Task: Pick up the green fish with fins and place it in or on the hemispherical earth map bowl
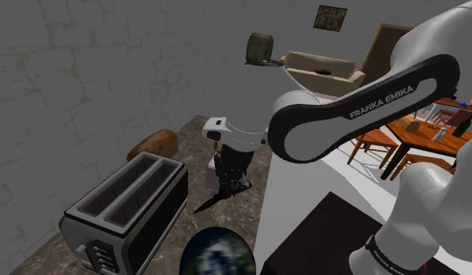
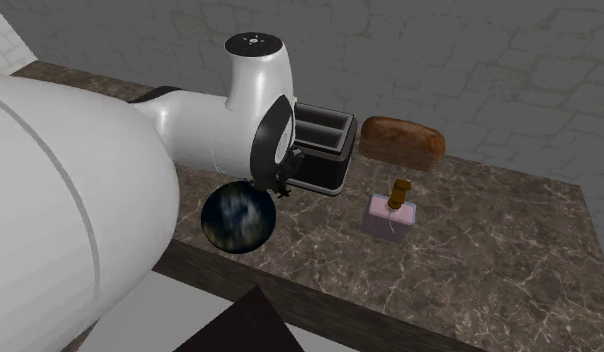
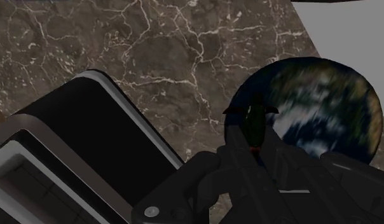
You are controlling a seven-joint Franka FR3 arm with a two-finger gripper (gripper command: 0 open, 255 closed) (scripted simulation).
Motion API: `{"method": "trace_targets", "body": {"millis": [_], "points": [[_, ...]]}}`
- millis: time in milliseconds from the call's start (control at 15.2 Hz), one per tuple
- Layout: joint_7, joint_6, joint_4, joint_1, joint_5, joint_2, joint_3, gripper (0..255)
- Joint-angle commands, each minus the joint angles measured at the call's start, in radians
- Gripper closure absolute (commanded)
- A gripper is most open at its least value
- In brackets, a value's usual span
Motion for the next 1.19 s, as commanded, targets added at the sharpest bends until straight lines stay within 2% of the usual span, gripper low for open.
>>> {"method": "trace_targets", "body": {"millis": [0,462,1122], "points": [[0.058,0.005,0.008,0.022,-0.005,0.011,0.031,255],[0.244,-0.006,0.077,0.090,-0.037,0.070,0.127,255],[0.273,0.129,0.021,0.090,-0.076,0.153,0.130,255]]}}
